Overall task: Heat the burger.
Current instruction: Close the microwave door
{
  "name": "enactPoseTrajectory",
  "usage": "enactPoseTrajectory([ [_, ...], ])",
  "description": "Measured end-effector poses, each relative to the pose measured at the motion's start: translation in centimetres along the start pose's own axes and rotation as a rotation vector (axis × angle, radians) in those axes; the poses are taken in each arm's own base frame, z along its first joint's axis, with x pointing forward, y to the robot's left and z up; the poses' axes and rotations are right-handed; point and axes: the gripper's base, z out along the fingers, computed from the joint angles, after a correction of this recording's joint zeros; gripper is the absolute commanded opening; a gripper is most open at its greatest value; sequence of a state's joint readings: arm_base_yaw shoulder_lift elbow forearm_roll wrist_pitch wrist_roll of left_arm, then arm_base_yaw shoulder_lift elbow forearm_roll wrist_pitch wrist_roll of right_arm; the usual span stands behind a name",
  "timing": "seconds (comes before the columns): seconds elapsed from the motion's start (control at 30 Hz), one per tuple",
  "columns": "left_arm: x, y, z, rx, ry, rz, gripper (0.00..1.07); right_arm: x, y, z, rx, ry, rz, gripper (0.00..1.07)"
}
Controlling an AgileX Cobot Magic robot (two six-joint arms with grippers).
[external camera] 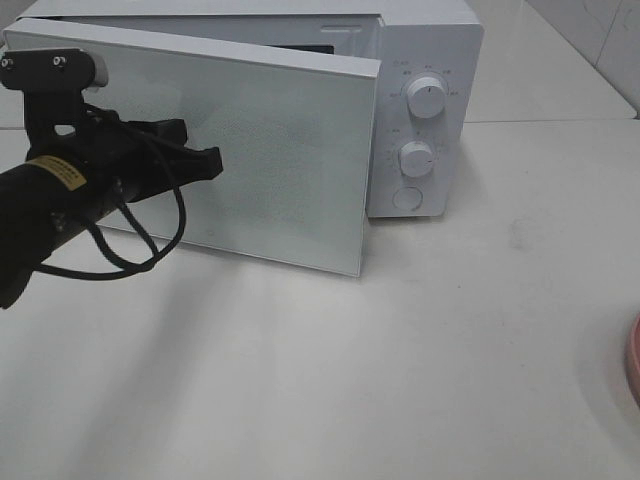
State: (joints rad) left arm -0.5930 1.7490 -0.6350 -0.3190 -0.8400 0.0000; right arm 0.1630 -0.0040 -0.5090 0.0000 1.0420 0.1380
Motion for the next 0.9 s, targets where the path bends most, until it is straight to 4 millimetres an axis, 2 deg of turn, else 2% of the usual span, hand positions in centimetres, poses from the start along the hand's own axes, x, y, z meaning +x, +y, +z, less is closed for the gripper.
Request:
enactPoseTrajectory([
  [0.17,-0.4,-1.0,2.1,-0.008,0.020,-0.025,0.00,0.0,0.0,0.0,0.000,0.000,0.000,0.75],
  [0.27,-0.6,-1.2,2.3,-0.004,0.020,-0.026,0.00,0.0,0.0,0.0,0.000,0.000,0.000,0.75],
  [0.43,-0.8,-3.1,4.0,-0.001,0.014,-0.006,0.00,0.0,0.0,0.0,0.000,0.000,0.000,0.75],
  [0.53,-0.8,-3.4,4.2,-0.006,0.014,-0.003,0.00,0.0,0.0,0.0,0.000,0.000,0.000,0.75],
  [0.6,-0.8,-4.5,5.0,-0.028,0.017,0.004,0.00,0.0,0.0,0.0,0.000,0.000,0.000,0.75],
  [0.9,-0.4,-6.7,6.5,-0.017,0.080,0.013,0.00,0.0,0.0,0.0,0.000,0.000,0.000,0.75],
])
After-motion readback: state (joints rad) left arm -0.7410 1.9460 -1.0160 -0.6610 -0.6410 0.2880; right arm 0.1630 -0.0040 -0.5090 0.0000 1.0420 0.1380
